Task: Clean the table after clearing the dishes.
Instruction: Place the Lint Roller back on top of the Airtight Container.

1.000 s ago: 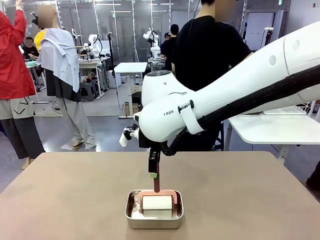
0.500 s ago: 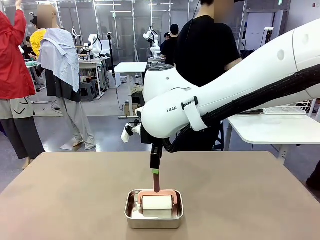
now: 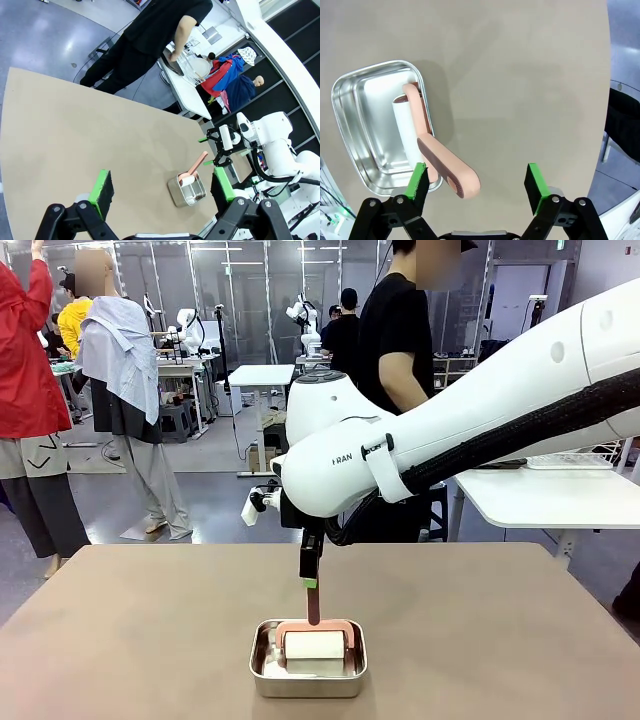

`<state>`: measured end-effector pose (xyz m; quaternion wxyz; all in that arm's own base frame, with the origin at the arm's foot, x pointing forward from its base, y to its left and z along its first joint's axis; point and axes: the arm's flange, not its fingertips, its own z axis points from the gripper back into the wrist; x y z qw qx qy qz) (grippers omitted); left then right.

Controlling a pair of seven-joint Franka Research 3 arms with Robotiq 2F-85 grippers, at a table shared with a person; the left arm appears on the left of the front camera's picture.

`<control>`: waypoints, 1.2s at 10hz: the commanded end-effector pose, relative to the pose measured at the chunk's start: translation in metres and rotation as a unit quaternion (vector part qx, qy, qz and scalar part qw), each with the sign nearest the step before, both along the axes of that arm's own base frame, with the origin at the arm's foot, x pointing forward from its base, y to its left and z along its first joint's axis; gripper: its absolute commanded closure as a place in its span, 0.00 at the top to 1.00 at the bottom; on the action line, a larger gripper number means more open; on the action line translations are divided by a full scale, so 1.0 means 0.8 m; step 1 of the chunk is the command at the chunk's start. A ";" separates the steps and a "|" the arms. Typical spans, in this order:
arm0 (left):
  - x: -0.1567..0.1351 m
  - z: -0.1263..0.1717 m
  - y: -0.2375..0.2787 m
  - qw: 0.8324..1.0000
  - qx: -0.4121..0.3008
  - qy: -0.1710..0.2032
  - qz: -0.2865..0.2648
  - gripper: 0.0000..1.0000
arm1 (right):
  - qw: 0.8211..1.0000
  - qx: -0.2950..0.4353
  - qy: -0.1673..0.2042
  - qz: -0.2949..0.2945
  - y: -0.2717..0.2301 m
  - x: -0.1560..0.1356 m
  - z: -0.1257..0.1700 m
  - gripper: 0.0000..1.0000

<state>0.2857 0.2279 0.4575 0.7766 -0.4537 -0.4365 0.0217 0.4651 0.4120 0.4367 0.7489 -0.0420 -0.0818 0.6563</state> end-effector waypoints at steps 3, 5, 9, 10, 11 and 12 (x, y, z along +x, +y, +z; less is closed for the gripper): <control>-0.002 0.002 0.003 1.000 -0.002 -0.002 -0.003 1.00 | 1.000 0.003 0.003 0.001 0.001 -0.003 0.000 0.96; -0.002 0.002 0.003 1.000 -0.002 -0.002 -0.003 1.00 | 1.000 0.003 0.003 0.001 0.001 -0.003 0.000 0.96; -0.002 0.002 0.003 1.000 -0.002 -0.002 -0.003 1.00 | 1.000 0.003 0.003 0.001 0.001 -0.003 0.000 0.96; -0.002 0.002 0.003 1.000 -0.002 -0.002 -0.003 1.00 | 1.000 0.000 0.000 0.000 0.000 0.000 0.000 1.00; -0.002 0.002 0.003 1.000 -0.002 -0.002 -0.003 1.00 | 0.998 0.052 0.011 -0.031 -0.016 0.012 0.035 0.96; -0.002 0.002 0.003 1.000 -0.002 -0.002 -0.003 1.00 | 0.990 0.105 0.007 -0.094 -0.050 0.033 0.073 0.96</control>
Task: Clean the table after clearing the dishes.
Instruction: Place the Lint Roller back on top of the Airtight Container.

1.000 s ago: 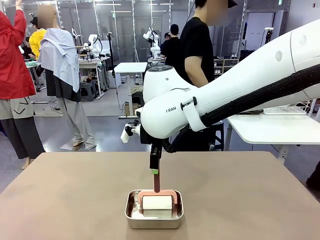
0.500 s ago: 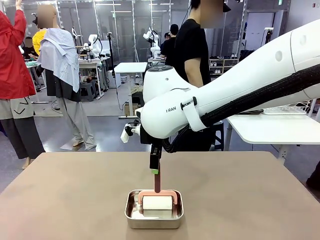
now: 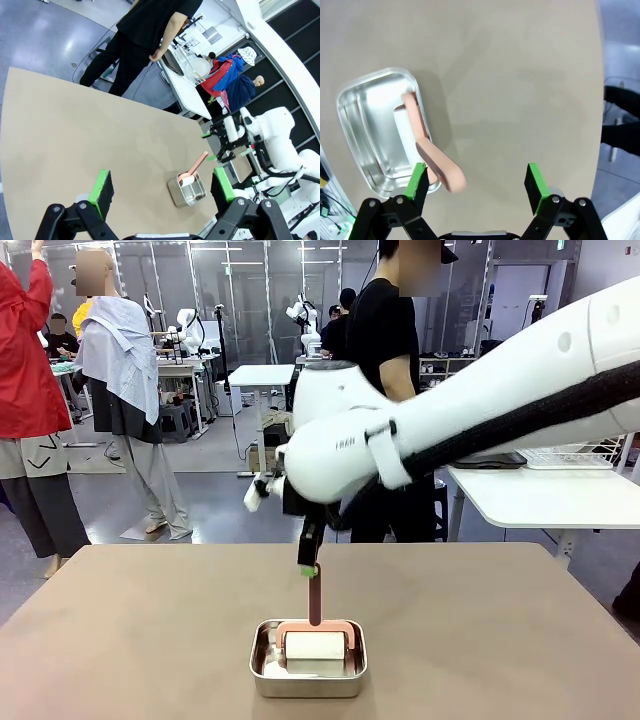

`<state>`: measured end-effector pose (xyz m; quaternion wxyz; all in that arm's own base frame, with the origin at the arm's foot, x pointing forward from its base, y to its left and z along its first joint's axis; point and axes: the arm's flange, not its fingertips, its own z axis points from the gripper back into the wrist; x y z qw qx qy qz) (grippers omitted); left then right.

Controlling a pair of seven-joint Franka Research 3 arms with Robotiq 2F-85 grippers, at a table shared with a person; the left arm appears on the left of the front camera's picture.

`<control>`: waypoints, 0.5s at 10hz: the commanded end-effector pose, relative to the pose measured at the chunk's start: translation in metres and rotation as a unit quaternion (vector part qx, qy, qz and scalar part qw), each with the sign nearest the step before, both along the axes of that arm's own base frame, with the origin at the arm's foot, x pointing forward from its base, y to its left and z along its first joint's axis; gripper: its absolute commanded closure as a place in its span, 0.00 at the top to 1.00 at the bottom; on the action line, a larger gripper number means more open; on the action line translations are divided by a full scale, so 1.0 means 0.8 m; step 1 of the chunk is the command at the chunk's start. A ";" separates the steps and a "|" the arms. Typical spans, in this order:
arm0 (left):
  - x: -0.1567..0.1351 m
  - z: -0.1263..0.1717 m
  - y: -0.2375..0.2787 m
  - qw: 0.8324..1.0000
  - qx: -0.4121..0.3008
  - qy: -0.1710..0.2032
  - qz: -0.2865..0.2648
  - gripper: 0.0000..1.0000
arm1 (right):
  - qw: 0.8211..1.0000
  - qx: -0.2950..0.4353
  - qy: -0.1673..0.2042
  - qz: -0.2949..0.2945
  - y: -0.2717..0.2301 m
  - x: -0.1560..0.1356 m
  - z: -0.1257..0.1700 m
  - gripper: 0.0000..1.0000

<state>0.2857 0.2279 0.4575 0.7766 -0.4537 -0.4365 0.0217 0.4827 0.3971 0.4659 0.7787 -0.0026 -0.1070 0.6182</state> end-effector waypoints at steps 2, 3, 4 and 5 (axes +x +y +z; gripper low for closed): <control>-0.002 0.002 0.003 1.000 -0.002 -0.002 -0.003 1.00 | 0.956 0.207 0.056 -0.199 -0.141 0.034 0.102 0.96; -0.002 0.002 0.003 1.000 -0.002 -0.002 -0.003 1.00 | 0.906 0.291 0.097 -0.293 -0.219 0.027 0.119 0.96; -0.002 0.002 0.003 1.000 -0.002 -0.002 -0.003 1.00 | 0.840 0.359 0.125 -0.387 -0.295 0.010 0.125 0.96; -0.002 0.002 0.003 1.000 -0.002 -0.002 -0.003 1.00 | 0.777 0.401 0.144 -0.464 -0.378 -0.019 0.125 0.96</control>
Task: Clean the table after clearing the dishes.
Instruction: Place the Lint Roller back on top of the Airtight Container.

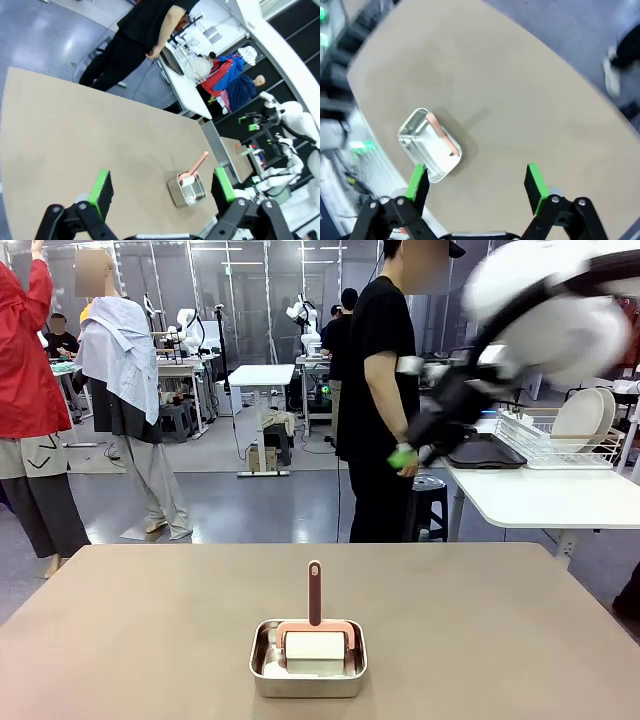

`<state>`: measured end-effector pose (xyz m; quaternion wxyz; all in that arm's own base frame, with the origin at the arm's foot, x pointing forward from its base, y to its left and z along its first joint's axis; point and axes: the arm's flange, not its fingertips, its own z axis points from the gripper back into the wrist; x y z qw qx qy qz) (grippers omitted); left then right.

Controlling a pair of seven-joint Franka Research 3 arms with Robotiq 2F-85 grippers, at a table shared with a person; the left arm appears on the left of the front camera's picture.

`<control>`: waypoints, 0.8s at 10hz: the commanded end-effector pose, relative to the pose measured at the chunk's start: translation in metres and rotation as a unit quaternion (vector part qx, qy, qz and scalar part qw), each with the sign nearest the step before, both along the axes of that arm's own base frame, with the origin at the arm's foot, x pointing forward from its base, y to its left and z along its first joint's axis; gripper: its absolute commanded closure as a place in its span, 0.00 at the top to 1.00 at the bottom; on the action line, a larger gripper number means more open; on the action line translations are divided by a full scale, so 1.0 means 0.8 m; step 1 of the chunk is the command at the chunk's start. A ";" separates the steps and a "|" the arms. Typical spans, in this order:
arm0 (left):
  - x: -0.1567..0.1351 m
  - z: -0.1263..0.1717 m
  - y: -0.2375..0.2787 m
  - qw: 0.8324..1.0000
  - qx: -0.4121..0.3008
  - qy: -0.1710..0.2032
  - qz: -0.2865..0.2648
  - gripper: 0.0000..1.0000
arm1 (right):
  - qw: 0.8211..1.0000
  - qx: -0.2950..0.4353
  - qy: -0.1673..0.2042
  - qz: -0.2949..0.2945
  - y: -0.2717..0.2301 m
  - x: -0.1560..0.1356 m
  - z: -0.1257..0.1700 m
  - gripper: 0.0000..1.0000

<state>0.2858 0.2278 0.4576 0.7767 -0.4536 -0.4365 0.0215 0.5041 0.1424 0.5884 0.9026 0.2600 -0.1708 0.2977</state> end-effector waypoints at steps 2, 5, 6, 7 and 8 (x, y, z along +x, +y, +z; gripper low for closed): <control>-0.002 0.002 0.003 1.000 -0.003 -0.002 -0.003 1.00 | 0.902 0.249 0.054 -0.348 -0.215 -0.116 -0.039 0.96; -0.002 0.002 0.003 1.000 -0.003 -0.002 -0.003 1.00 | 0.782 0.375 0.079 -0.492 -0.382 -0.190 -0.090 0.96; -0.002 0.002 0.003 1.000 -0.003 -0.002 -0.003 1.00 | 0.743 0.389 0.096 -0.535 -0.413 -0.215 -0.116 0.96; -0.002 0.002 0.003 1.000 -0.003 -0.002 -0.003 1.00 | 0.726 0.395 0.107 -0.553 -0.423 -0.231 -0.134 0.96; -0.002 0.002 0.003 1.000 -0.003 -0.002 -0.003 1.00 | 0.732 0.382 0.134 -0.547 -0.423 -0.235 -0.151 0.96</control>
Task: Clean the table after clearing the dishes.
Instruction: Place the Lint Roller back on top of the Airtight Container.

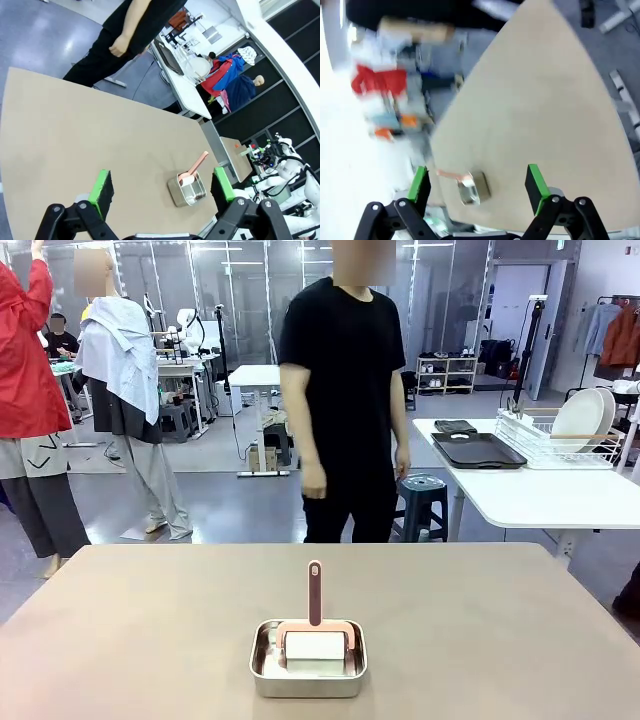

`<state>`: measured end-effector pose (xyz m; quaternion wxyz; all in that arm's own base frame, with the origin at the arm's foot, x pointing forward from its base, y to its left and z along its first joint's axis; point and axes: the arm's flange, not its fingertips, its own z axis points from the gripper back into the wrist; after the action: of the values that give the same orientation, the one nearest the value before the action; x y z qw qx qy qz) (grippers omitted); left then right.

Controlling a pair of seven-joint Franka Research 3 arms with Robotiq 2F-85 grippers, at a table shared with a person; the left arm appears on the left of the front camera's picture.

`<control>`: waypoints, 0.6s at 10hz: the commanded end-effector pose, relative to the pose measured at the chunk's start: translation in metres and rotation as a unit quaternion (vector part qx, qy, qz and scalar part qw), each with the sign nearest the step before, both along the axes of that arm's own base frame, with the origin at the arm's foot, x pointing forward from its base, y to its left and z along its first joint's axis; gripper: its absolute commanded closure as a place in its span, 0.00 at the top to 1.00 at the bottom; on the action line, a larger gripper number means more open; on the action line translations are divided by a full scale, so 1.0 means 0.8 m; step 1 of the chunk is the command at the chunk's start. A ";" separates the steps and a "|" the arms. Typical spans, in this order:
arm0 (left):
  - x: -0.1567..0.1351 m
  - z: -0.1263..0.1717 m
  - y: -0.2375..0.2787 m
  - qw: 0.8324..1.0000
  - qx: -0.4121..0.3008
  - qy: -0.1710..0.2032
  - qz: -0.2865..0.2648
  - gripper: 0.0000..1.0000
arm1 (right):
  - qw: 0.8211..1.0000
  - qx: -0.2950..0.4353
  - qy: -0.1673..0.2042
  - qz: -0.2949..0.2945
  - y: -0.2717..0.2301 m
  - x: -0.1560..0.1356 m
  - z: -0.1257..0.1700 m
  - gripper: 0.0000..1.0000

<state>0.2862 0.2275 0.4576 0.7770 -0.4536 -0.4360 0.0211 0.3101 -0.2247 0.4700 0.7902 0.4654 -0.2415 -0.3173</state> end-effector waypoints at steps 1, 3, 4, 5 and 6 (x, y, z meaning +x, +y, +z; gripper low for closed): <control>-0.002 0.002 0.003 1.000 -0.003 -0.002 -0.002 1.00 | 0.997 0.037 -0.001 -0.063 0.039 0.008 -0.012 0.96; -0.002 0.002 0.003 1.000 -0.003 -0.002 -0.002 1.00 | 1.000 0.000 0.000 0.000 0.000 0.000 0.000 0.96; -0.002 0.002 0.003 1.000 -0.003 -0.002 -0.002 1.00 | 1.000 0.000 0.000 0.000 0.000 0.000 0.000 0.96; -0.002 0.002 0.003 1.000 -0.003 -0.002 -0.002 1.00 | 1.000 0.000 0.000 0.000 0.000 0.000 0.000 0.96; -0.002 0.002 0.003 1.000 -0.003 -0.002 -0.002 1.00 | 1.000 0.000 0.000 0.000 0.000 0.000 0.000 0.96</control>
<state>0.2862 0.2275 0.4576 0.7770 -0.4536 -0.4361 0.0212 0.3133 -0.2206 0.4731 0.7836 0.4704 -0.2418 -0.3259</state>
